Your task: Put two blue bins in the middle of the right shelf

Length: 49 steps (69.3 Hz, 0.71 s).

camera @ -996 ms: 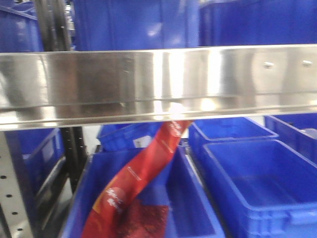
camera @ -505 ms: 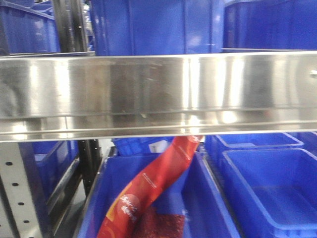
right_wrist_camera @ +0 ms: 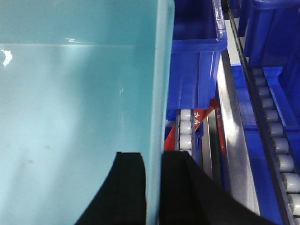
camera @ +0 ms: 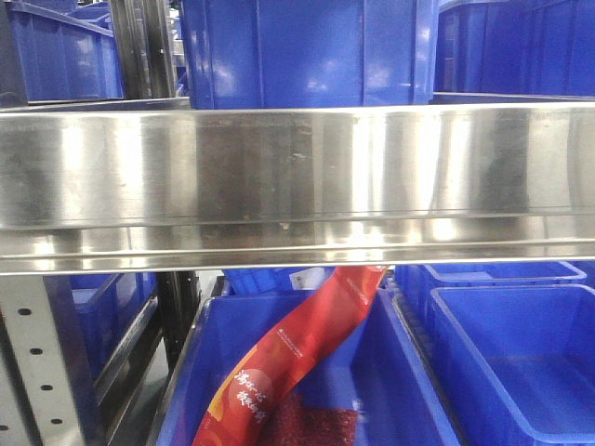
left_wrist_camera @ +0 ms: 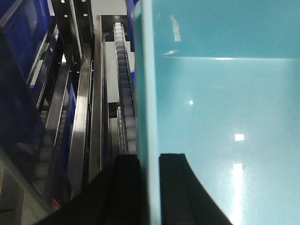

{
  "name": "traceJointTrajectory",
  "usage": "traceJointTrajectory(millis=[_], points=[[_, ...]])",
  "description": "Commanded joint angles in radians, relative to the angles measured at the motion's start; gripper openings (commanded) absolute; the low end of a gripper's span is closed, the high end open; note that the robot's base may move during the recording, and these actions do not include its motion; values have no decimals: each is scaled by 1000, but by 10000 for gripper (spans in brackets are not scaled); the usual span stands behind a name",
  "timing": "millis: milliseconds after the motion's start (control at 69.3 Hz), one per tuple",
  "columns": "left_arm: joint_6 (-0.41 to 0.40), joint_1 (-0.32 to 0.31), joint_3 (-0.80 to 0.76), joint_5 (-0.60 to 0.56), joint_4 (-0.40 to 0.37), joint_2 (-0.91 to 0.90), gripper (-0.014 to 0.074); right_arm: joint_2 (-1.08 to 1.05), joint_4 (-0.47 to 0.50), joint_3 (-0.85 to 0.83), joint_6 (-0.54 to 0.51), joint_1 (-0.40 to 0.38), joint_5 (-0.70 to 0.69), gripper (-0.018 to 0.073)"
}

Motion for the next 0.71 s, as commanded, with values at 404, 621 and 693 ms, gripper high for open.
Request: traceJointTrajectory(millis=[404,621,693], points=[[-1,-13,-17,-37,-46,-1,-111,1,33,-20,-2,5,-56,-162],[-1,-13,-17,57,-57,107,-111,97,45,-20,0,-62,-22,-162],[-1,-13,-17,53,-59,147,-111,137,47,-20,0,-87,-22,-162]])
